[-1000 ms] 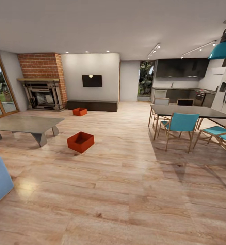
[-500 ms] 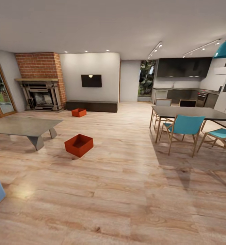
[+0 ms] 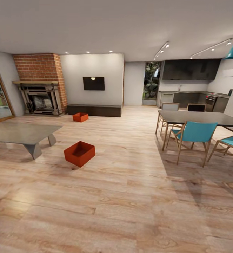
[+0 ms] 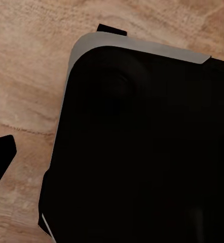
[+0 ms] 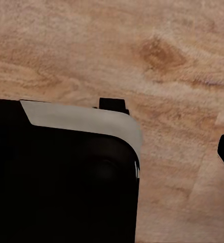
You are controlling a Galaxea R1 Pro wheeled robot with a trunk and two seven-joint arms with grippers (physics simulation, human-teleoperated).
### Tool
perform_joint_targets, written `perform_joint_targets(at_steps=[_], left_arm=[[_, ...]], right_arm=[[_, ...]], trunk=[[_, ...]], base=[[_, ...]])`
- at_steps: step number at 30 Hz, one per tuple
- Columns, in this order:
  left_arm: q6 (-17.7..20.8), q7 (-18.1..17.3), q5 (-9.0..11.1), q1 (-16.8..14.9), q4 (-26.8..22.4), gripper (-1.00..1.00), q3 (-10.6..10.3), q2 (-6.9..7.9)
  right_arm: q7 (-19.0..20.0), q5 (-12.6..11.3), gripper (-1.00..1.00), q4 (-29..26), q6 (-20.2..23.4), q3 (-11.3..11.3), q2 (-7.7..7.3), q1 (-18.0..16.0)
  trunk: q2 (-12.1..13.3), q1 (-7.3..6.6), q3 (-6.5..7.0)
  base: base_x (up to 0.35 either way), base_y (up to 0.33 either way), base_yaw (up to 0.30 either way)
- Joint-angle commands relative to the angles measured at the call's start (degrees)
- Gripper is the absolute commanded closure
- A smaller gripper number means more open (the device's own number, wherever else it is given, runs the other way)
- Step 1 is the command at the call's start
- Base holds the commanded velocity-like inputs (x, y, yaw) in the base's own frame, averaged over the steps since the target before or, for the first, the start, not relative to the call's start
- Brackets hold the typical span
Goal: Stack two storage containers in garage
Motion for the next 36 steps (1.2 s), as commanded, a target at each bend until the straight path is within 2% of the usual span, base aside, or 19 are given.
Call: perform_joint_targets(at_steps=[1, 36], left_arm=[[-0.06, 0.06, 0.25, -0.02, -0.04, -1.0, -0.04, -0.06], [0.02, 0.05, 0.18, -0.02, -0.09, -1.0, -0.13, -0.17]], right_arm=[[-0.17, 0.25, -1.0, 0.13, -0.24, 0.23, 0.0, -0.06], [-0.16, 0.25, -1.0, 0.13, -0.24, 0.21, 0.0, -0.06]], trunk=[[-0.02, 0.03, -0.06], [-0.02, 0.03, -0.06]], base=[[0.321, 0.0, 0.0], [0.321, 0.0, 0.0]])
